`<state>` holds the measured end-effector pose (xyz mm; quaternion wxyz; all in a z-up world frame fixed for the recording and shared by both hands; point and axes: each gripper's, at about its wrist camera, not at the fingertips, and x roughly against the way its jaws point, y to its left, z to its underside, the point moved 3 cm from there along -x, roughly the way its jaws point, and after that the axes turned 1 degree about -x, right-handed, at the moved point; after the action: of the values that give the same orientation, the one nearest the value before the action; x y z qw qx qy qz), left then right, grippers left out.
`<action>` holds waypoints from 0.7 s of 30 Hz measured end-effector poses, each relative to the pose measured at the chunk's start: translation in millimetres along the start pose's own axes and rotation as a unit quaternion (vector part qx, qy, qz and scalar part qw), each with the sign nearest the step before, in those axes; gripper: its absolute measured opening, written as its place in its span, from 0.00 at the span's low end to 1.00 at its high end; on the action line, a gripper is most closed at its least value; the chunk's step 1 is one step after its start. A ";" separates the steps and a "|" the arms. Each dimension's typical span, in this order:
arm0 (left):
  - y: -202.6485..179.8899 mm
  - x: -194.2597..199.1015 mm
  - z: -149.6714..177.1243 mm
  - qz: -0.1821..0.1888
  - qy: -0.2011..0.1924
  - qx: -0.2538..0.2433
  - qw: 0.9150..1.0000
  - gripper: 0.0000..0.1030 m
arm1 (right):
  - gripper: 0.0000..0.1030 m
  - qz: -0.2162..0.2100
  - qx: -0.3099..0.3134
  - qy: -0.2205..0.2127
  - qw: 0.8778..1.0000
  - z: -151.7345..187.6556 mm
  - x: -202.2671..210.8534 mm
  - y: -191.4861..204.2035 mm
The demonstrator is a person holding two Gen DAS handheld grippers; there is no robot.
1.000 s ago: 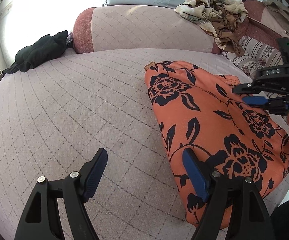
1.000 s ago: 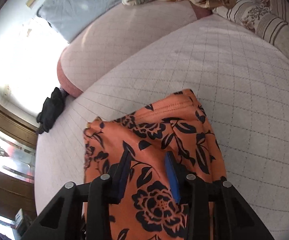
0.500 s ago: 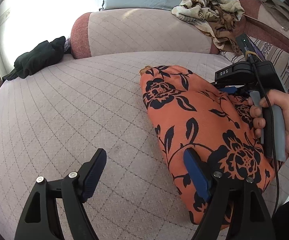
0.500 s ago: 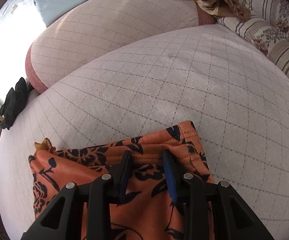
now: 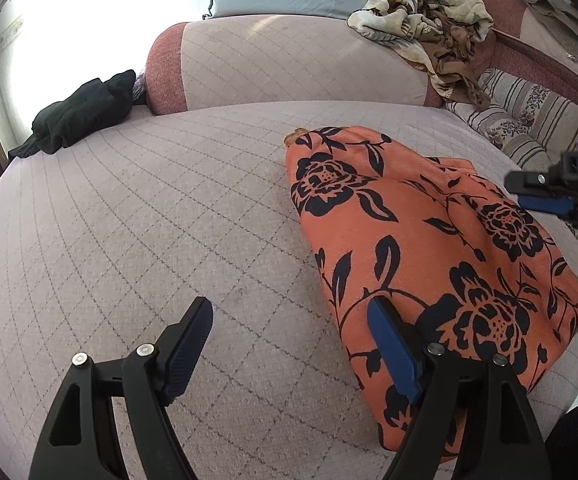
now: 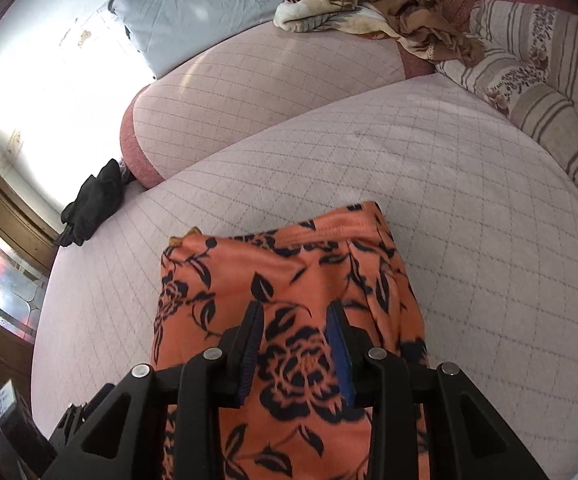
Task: Fold small clothes
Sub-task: 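Hold the folded blouse edge with the right gripper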
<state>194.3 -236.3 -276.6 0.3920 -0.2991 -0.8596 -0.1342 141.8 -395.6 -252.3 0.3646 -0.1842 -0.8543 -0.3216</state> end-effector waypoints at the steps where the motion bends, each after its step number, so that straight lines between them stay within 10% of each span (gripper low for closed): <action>1: -0.3 0.4 0.2 -0.001 0.000 0.000 1.000 0.78 | 0.34 -0.001 -0.008 0.006 1.000 7.9 3.0 -5.9; 21: 0.1 3.6 -0.3 -0.004 0.009 0.004 1.000 0.80 | 0.35 0.015 0.005 0.061 0.998 37.2 -29.8 -16.9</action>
<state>192.7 -234.9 -273.7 0.4001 -0.2925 -0.8580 -0.1350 133.7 -384.8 -301.0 0.4213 -0.1750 -0.8293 -0.3227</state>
